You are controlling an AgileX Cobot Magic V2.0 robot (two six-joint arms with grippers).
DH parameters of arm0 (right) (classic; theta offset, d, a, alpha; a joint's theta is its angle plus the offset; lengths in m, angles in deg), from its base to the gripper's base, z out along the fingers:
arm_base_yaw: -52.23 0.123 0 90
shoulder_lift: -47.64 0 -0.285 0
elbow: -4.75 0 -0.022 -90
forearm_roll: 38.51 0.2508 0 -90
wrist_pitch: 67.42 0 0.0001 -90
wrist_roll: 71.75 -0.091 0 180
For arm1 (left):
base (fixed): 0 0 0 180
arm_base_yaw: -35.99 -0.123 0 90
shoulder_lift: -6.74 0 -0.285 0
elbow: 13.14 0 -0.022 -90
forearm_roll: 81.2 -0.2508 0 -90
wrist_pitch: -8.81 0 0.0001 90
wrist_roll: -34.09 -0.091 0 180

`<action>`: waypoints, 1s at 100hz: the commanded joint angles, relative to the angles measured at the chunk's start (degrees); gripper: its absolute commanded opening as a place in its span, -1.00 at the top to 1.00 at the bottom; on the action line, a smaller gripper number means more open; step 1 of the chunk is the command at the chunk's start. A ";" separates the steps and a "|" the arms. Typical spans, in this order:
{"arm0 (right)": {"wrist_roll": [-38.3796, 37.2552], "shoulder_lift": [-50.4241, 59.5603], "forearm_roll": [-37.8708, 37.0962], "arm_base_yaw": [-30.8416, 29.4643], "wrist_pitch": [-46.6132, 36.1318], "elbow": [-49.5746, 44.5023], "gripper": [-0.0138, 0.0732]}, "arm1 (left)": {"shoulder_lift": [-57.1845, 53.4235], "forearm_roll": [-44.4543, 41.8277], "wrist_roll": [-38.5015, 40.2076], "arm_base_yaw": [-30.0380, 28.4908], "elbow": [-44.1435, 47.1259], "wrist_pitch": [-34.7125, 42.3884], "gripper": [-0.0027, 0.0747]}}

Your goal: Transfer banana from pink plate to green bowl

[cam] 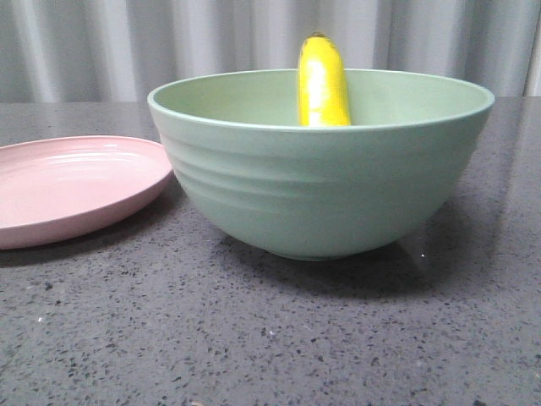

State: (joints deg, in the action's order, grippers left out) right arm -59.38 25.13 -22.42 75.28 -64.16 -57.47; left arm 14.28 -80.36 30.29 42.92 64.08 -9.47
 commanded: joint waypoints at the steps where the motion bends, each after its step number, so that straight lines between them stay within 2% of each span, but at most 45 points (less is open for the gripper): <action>1: 0.56 -0.53 -0.28 -0.09 -4.23 1.56 0.84 | -1.65 -0.13 0.53 -0.05 0.58 3.31 0.98; 30: 0.56 -0.53 -0.28 -0.09 -4.55 0.89 0.84 | -1.65 -0.13 0.53 -0.05 0.58 3.31 0.98; 40: 0.56 -0.53 -1.39 -1.07 -8.37 -1.80 0.84 | -1.65 -0.13 0.53 -0.05 0.58 3.31 0.98; 47: 0.36 -0.53 -6.21 -3.15 -12.44 -4.63 0.84 | -1.65 -0.13 0.53 -0.05 0.58 3.31 0.98; 59: -7.50 -0.53 -12.25 -7.77 -16.55 -8.90 0.84 | -1.65 -0.13 0.53 -0.05 0.58 3.31 0.98; 84: -17.03 2.52 -21.47 -17.41 -19.81 -17.00 0.84 | -1.65 -0.13 0.53 -0.05 0.58 3.31 0.98; 87: -17.17 3.57 -22.53 -18.46 -14.72 -16.82 0.84 | -1.65 -0.13 0.53 -0.05 0.58 3.31 0.98; 100: -17.17 7.93 -22.88 -21.70 -3.26 -16.80 0.84 | -1.65 -0.13 0.53 -0.05 0.58 3.41 0.98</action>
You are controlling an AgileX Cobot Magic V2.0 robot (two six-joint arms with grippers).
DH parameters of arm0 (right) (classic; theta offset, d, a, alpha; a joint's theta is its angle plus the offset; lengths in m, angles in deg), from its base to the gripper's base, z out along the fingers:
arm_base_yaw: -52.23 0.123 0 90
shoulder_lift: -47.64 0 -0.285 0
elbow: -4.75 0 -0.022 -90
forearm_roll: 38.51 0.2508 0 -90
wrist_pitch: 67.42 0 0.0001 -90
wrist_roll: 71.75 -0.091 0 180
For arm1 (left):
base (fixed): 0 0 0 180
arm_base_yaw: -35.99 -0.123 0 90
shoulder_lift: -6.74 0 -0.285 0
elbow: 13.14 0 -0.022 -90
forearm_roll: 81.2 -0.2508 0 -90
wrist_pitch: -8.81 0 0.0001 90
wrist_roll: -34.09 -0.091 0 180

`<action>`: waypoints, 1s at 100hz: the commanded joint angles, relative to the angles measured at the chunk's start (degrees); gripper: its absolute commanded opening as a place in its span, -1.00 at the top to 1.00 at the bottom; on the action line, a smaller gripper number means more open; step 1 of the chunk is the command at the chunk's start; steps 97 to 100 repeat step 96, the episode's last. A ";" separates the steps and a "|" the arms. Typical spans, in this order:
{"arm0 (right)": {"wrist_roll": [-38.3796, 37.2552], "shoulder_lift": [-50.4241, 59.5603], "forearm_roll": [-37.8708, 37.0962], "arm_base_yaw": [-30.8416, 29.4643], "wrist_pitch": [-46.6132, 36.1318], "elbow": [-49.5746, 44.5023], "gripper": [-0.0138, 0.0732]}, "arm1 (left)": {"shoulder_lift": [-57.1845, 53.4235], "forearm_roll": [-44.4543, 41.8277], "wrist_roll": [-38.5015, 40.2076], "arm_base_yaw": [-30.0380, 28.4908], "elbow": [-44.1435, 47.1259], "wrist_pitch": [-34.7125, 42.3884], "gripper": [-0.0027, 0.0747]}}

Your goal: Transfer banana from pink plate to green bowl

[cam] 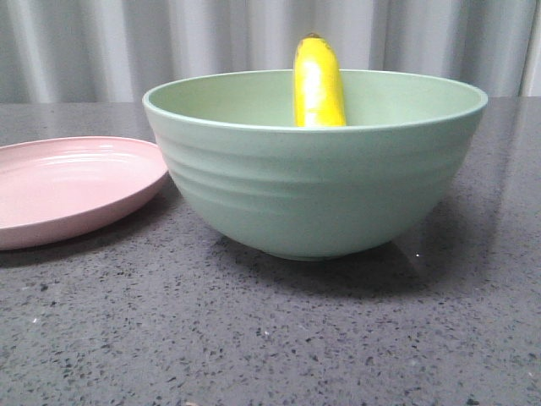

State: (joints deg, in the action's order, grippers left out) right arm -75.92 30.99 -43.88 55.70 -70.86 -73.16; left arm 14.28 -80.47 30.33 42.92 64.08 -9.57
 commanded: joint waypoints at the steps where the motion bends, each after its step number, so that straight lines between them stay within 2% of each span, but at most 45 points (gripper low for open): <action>1: -0.63 2.29 -1.42 -2.47 4.35 -1.11 0.84 | -1.65 -0.01 0.49 -0.05 0.58 3.51 0.98; 29: -0.63 9.98 -1.42 -8.03 20.99 -1.11 0.84 | -1.65 -0.01 0.49 -0.05 0.58 3.51 0.98; 100: -0.36 10.80 -1.51 -8.40 20.99 -1.11 0.84 | -1.65 -0.01 0.49 -0.05 0.58 3.51 0.98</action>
